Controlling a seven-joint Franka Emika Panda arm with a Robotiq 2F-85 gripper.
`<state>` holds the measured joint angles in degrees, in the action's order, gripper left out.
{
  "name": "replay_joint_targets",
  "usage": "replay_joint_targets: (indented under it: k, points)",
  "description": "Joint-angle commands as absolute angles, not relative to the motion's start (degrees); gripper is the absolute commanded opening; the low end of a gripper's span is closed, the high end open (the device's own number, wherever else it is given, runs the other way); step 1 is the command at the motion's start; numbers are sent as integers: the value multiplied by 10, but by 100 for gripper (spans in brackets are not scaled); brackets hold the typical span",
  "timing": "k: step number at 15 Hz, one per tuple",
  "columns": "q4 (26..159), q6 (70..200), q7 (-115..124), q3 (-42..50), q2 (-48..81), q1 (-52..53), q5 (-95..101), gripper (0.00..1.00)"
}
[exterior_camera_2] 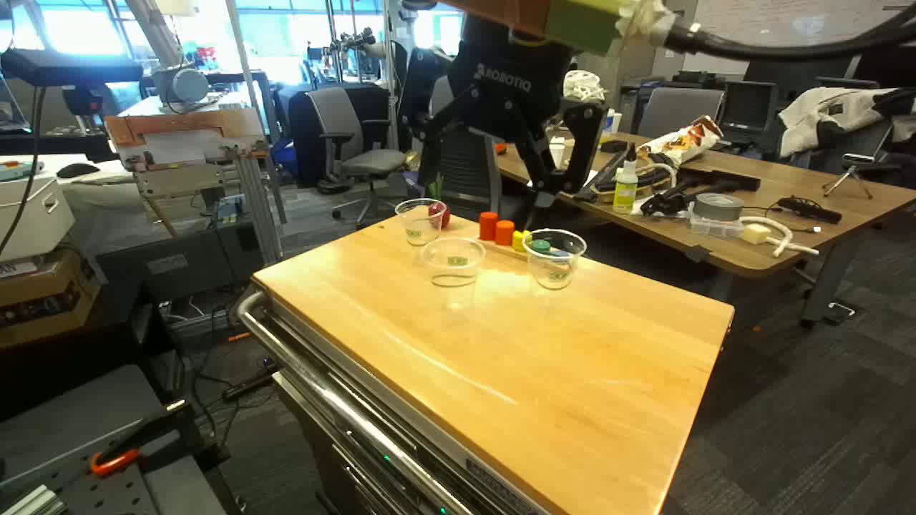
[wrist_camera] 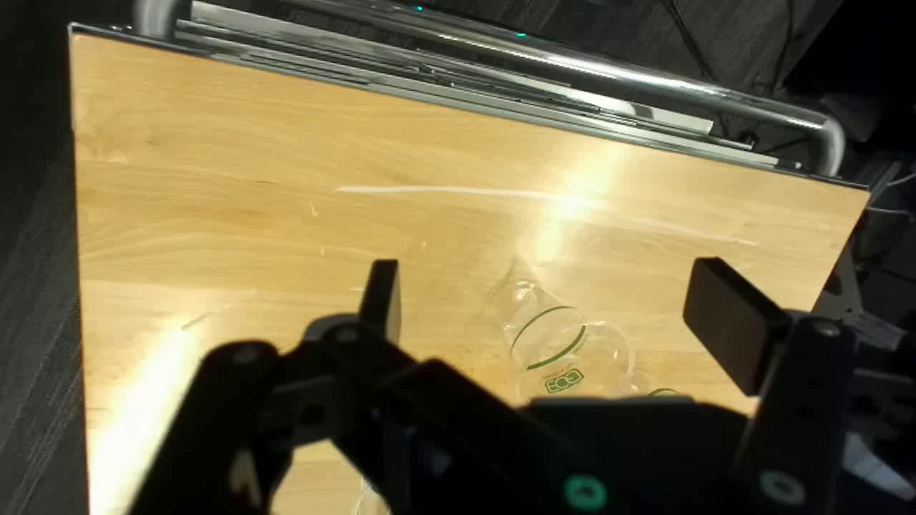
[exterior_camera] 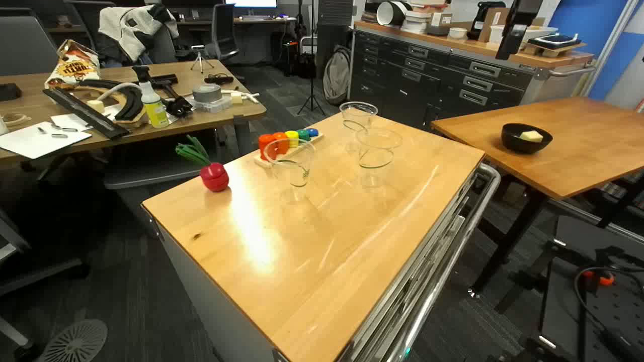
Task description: Pack the cups in the tower form
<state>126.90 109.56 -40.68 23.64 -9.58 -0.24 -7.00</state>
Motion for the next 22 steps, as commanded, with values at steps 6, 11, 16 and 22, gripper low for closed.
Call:
replay_joint_targets:
  k: [6,11,16,22]
  points:
    - [1262,1094,-412,204,-94,-37,-76,100]
    - [1255,1100,-413,200,-84,-37,-83,100]
    - [1168,1081,-369,160,11,-46,-102,100]
    - [1028,1110,-298,106,167,-67,-115,100]
